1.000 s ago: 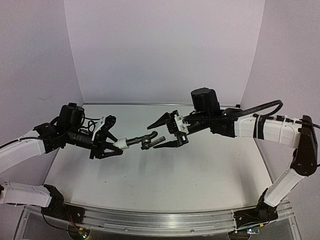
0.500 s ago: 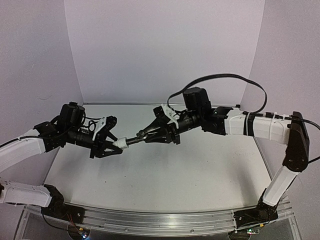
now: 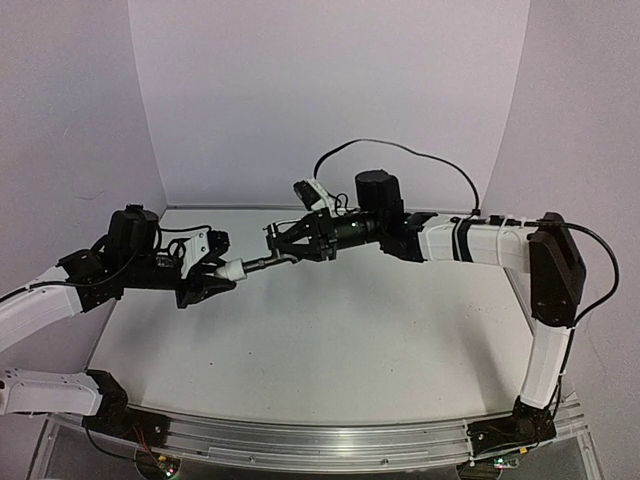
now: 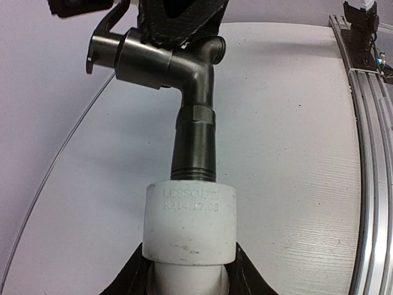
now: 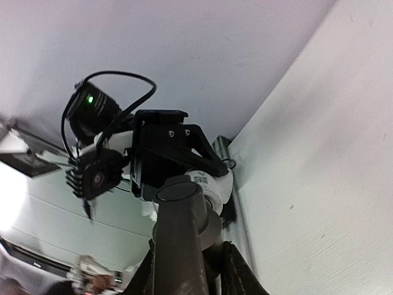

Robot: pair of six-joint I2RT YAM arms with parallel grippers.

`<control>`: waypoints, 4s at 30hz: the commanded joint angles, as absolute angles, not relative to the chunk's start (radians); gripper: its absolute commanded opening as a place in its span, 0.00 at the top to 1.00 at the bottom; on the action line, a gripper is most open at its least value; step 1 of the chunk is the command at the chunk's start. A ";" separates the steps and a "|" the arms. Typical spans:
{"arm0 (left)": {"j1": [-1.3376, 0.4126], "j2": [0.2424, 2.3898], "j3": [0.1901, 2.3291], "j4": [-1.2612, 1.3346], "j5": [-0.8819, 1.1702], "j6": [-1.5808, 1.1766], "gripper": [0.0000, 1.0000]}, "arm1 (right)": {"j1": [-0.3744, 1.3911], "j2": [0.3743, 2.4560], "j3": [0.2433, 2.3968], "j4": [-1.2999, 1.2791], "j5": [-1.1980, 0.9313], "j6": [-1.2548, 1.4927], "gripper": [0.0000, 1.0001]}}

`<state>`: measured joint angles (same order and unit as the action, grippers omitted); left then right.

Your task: Install the water faucets

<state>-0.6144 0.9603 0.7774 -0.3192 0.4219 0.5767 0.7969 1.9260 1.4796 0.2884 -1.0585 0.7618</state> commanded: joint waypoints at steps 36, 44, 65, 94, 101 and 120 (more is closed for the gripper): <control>-0.571 1.082 0.915 -0.396 0.883 0.256 1.00 | 0.863 1.470 1.130 0.128 -0.794 -1.049 0.08; -0.571 1.098 0.928 -0.405 0.926 0.248 1.00 | 0.910 1.589 1.220 0.118 -0.758 -1.098 0.18; -0.571 1.087 0.961 -0.394 0.643 0.382 1.00 | 0.916 1.704 1.318 0.170 -0.742 -0.407 1.00; -0.571 1.001 0.870 -0.308 0.607 0.418 1.00 | 0.665 1.728 1.433 0.077 -0.935 0.622 0.23; -0.567 0.992 0.876 -0.343 0.811 0.365 1.00 | 0.696 1.491 1.237 0.066 -0.638 -0.253 0.16; -0.565 1.047 0.905 -0.404 0.933 0.336 1.00 | 0.928 1.510 1.208 0.083 -0.674 -1.312 0.19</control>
